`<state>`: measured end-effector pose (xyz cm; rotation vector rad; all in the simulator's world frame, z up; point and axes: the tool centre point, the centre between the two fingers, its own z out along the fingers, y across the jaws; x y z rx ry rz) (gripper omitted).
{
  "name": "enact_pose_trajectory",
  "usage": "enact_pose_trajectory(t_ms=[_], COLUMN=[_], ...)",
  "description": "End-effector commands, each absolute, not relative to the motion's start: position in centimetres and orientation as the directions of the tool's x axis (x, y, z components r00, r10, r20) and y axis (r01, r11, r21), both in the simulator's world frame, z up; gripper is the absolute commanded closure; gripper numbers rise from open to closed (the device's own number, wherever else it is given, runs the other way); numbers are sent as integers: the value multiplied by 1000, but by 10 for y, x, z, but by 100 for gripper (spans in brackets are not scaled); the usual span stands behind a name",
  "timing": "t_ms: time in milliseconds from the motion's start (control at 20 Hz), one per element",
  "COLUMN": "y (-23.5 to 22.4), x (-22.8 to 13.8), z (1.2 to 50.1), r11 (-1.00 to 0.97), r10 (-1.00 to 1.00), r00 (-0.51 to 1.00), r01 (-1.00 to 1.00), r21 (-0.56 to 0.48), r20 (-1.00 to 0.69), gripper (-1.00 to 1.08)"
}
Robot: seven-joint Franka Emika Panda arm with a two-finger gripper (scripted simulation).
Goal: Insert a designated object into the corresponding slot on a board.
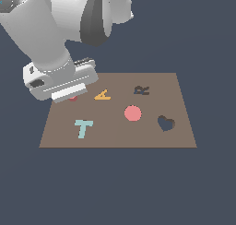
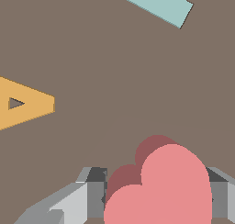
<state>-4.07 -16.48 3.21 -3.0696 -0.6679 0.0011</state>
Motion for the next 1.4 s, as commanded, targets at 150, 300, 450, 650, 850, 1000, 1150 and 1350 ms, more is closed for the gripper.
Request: enact_pose_trajectory(t_ms=[150,300,450,650,850,1000,1150,1350], y=[-164,-162,-157,-146,-129,-109,-84,-46], x=[-40,-35,-27,-11,10,29,50,71], z=[33,33,34,34,35,35,36,37], r11=[-908,-900,-884,-846,-784,-714,-620,-482], r10=[419,436,468,533,621,700,784,876], r00=[908,900,884,846,784,714,620,482], r01=[419,436,468,533,621,700,784,876], r21=[0,0,0,0,0,1,1,1], r20=[0,0,0,0,0,0,-1,-1], gripper=[108,108,108,108,108,108,108,108])
